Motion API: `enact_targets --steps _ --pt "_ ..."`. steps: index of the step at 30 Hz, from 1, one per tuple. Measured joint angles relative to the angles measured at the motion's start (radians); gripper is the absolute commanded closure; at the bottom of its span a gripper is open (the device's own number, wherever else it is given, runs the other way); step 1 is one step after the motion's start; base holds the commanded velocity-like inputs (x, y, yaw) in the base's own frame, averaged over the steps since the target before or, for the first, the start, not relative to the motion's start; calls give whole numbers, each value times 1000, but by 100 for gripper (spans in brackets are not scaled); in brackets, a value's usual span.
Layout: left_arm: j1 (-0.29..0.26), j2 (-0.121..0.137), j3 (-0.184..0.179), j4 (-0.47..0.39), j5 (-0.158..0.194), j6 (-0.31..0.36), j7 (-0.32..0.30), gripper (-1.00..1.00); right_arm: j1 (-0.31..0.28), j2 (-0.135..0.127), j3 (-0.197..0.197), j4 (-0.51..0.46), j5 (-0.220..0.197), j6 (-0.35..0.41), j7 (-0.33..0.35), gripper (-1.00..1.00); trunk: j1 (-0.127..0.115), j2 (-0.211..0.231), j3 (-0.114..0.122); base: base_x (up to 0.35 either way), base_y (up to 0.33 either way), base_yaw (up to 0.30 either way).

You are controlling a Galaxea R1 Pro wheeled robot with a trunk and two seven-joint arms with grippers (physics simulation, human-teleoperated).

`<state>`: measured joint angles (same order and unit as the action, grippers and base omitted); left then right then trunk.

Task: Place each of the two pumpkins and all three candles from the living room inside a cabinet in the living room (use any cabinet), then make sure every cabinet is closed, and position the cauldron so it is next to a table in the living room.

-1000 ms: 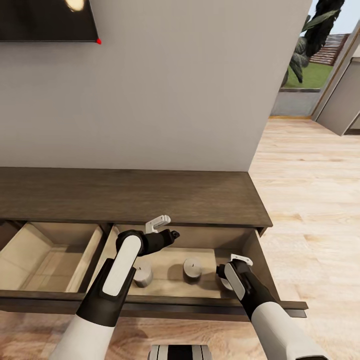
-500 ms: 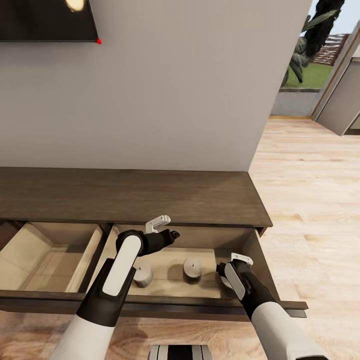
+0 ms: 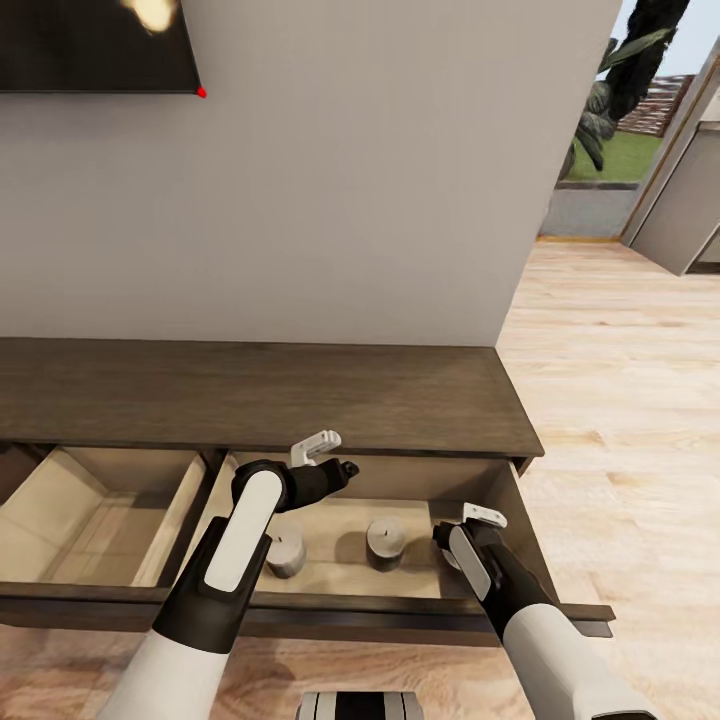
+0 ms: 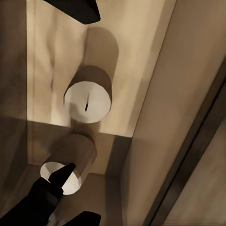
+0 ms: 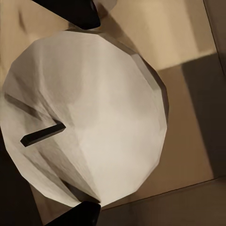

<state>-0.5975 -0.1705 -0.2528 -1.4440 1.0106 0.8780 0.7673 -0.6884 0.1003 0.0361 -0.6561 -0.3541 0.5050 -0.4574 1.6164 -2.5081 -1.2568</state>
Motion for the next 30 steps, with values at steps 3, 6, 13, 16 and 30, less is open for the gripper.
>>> enact_targets --steps 3,6,13,16,30 --pt "0 0 0 0 0 0 0 -100 0 0 0 0 0 0 0 100 0 0 0 0 0 0" --pt "1 -1 0 0 0 -1 0 -100 0 0 0 0 0 0 0 100 0 0 0 0 0 0" --pt "14 0 -1 0 0 -3 0 -100 0 0 0 0 0 0 0 100 0 0 0 59 0 0" --pt "15 -1 -1 0 0 -2 0 -100 0 0 0 0 1 0 0 100 0 0 0 10 0 0" --pt "15 -1 0 0 0 -1 0 -100 0 1 0 16 -7 9 3 100 0 0 0 0 0 0"
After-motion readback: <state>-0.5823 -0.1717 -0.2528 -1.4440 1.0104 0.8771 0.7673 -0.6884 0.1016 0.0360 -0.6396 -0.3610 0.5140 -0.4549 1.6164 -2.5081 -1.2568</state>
